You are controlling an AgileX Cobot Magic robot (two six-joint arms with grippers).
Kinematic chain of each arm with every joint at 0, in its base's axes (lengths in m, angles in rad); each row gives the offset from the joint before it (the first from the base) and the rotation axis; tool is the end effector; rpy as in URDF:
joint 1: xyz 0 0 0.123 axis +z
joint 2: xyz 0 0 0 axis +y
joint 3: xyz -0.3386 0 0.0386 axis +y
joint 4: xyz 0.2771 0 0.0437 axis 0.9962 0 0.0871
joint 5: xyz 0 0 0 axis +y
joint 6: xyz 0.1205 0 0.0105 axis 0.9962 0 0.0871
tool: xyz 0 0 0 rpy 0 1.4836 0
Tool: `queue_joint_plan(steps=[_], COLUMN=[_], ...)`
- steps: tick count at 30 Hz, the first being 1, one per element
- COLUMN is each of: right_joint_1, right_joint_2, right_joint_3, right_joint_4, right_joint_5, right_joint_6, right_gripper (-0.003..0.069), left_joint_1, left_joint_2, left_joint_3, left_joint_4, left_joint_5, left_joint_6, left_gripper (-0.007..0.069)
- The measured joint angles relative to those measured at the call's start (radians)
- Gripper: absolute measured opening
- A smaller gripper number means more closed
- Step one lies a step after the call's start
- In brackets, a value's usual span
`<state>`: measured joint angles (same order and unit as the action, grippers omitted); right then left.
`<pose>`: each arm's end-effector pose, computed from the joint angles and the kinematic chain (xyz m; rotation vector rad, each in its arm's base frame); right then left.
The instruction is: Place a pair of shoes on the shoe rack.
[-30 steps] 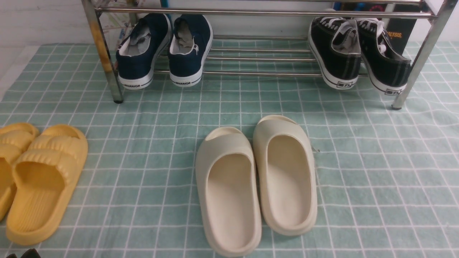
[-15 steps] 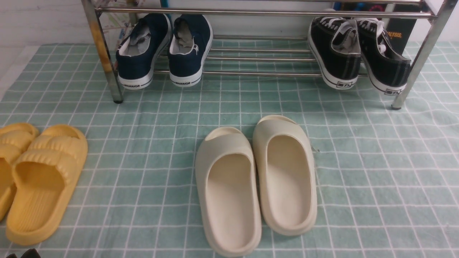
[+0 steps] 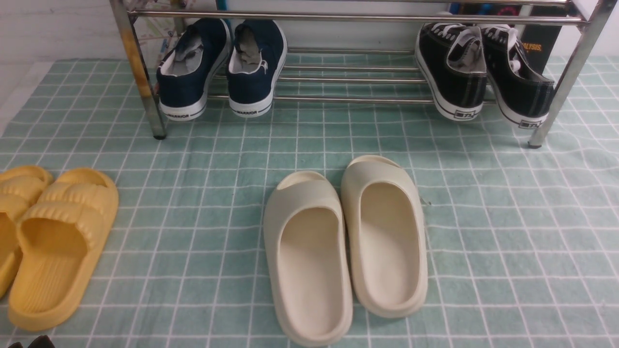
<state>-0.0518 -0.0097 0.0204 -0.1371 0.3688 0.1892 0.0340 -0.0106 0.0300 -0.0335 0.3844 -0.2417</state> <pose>0.0540 -0.0088 0.1646 0.1391 1.8546 -0.0393 0.0539 0.0003 0.1587 -0.2804 1.8700 -0.1750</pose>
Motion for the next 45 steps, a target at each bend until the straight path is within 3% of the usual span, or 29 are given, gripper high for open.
queue_joint_plan(steps=[9,17,45], right_joint_1=[0.008,0.011,0.011], right_joint_2=[0.000,0.000,0.000], right_joint_3=[-0.002,-0.003,-0.003], right_joint_4=[0.011,0.110,0.114], right_joint_5=[0.009,0.011,0.012], right_joint_6=[-0.005,-0.113,-0.116], right_gripper=[-0.0003,-0.0003,0.0010], left_joint_1=[0.000,0.000,0.000], left_joint_2=[0.000,0.000,0.000], left_joint_3=[0.000,0.000,0.000], left_joint_4=[0.000,0.000,0.000], left_joint_5=[0.000,0.000,0.000], left_joint_6=[0.000,0.000,0.000], left_gripper=[0.0238,0.0238,0.0238])
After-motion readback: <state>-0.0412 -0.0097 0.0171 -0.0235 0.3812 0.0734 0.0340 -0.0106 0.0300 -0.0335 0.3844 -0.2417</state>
